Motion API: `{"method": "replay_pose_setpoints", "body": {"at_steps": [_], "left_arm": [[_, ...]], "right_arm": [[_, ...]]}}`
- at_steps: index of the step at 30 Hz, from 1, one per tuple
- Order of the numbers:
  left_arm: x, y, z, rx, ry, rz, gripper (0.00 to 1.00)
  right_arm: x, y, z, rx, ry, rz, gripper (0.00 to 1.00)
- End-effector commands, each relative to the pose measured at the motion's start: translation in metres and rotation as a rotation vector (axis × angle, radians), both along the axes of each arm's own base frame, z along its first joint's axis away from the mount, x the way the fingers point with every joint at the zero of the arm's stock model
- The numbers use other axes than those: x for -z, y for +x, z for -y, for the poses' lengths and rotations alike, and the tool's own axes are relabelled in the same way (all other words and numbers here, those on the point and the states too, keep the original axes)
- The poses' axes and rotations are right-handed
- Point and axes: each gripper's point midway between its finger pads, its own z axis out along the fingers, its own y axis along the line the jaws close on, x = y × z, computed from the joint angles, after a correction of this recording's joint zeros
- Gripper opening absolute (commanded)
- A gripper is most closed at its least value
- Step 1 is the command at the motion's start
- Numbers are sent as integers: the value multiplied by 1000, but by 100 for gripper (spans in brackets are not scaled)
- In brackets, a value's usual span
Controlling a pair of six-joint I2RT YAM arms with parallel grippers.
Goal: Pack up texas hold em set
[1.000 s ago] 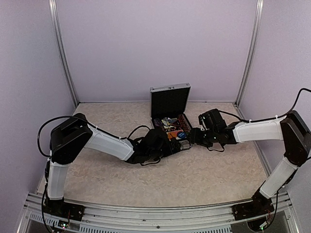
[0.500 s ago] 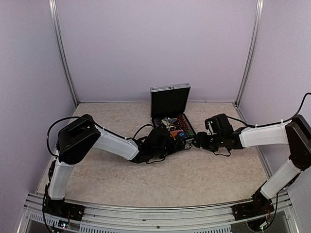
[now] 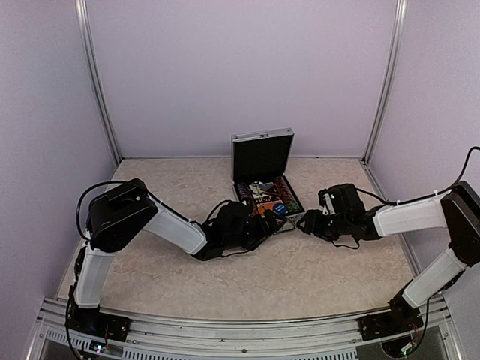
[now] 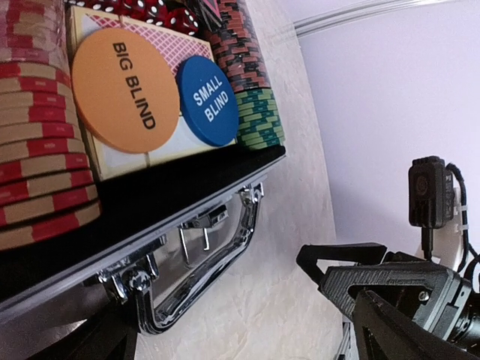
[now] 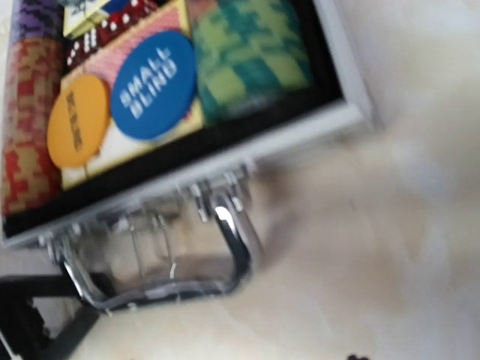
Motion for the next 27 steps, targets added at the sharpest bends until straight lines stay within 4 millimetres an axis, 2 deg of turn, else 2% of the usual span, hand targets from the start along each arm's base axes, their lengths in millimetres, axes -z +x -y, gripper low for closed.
{"method": "replay_pose_setpoints", "body": {"at_steps": [1,9,13,22,27], "left_arm": [[18,-20,-3,51,5,-96,99],[-1,-5,-7,15,-23,-66,99],[-9,3,-10,-2,-40,-59,99],[-44,16,-6,-20,-107,-5,99],[-48,18,-4,-23,-137,7,99]], "right_arm": [[-20,-8,9,47,83,45,59],[-28,-30,22,126,221,64,55],[-27,-34,24,149,257,57,54],[-19,-39,21,148,283,38,52],[-12,-39,19,148,276,26,52]]}}
